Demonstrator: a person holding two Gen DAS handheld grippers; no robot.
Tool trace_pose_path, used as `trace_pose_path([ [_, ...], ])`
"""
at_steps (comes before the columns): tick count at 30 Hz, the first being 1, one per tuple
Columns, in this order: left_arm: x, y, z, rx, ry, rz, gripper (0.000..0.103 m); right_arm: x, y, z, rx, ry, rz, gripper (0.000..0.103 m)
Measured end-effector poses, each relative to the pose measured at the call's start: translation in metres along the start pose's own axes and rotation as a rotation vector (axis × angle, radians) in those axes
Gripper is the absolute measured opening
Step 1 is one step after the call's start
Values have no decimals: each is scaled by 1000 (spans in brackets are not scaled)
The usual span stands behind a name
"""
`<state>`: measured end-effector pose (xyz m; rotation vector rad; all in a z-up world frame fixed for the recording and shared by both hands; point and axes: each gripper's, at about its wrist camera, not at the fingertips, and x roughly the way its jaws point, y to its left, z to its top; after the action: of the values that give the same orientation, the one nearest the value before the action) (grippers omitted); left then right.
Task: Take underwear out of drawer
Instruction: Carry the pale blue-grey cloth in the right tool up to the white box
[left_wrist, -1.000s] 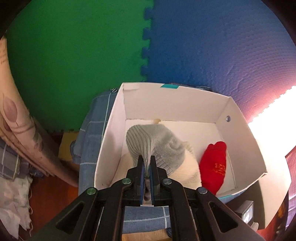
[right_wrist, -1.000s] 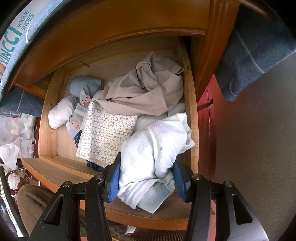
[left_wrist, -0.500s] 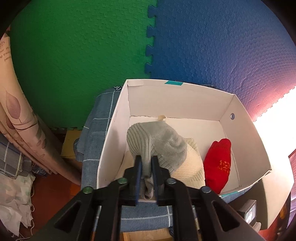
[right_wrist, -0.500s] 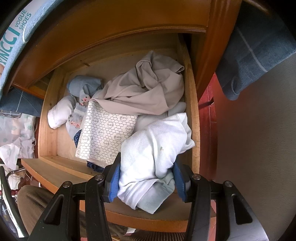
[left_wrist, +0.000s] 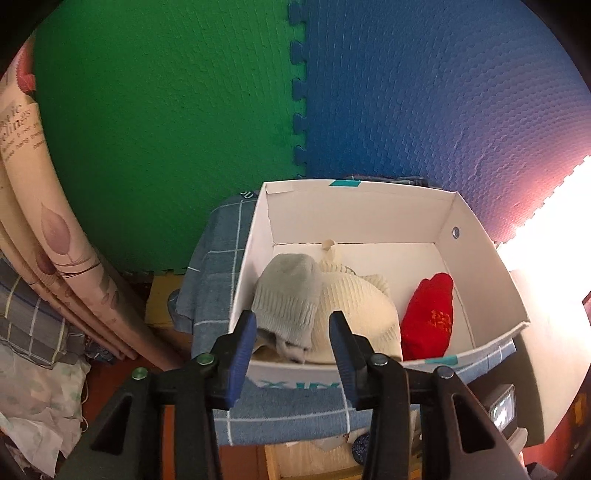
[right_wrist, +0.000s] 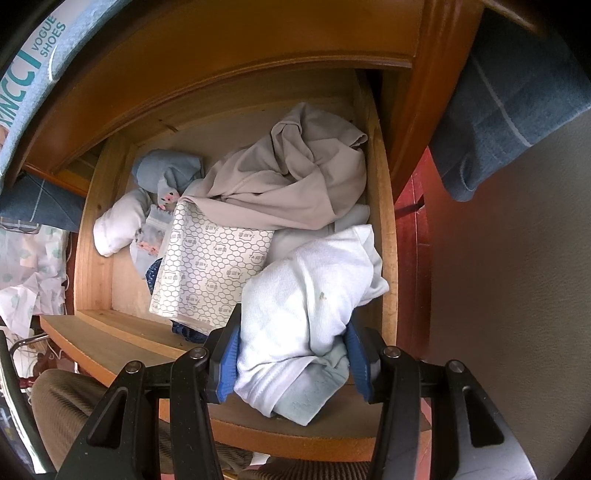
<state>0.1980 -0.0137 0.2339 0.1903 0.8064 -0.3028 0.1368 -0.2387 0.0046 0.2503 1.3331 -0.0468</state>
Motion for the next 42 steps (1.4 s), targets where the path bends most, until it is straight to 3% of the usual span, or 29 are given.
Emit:
trace_pose_path([
  [9, -31, 10, -33, 6, 6, -14, 42, -5, 4, 0, -7, -38, -7, 47],
  [17, -36, 12, -93, 2, 29, 31, 42, -18, 4, -1, -5, -95, 17, 47],
  [27, 13, 12, -190, -102, 129, 80, 42, -46, 12, -4, -74, -155, 4, 47],
  [32, 38, 3, -231, -152, 120, 121, 42, -73, 19, -6, -98, -181, 29, 47],
  [38, 62, -2, -254, -199, 187, 112, 42, -119, 27, -5, -144, -234, 63, 47],
  [42, 61, 4, -257, -252, 162, 86, 42, -162, 35, 0, -183, -294, 80, 47],
])
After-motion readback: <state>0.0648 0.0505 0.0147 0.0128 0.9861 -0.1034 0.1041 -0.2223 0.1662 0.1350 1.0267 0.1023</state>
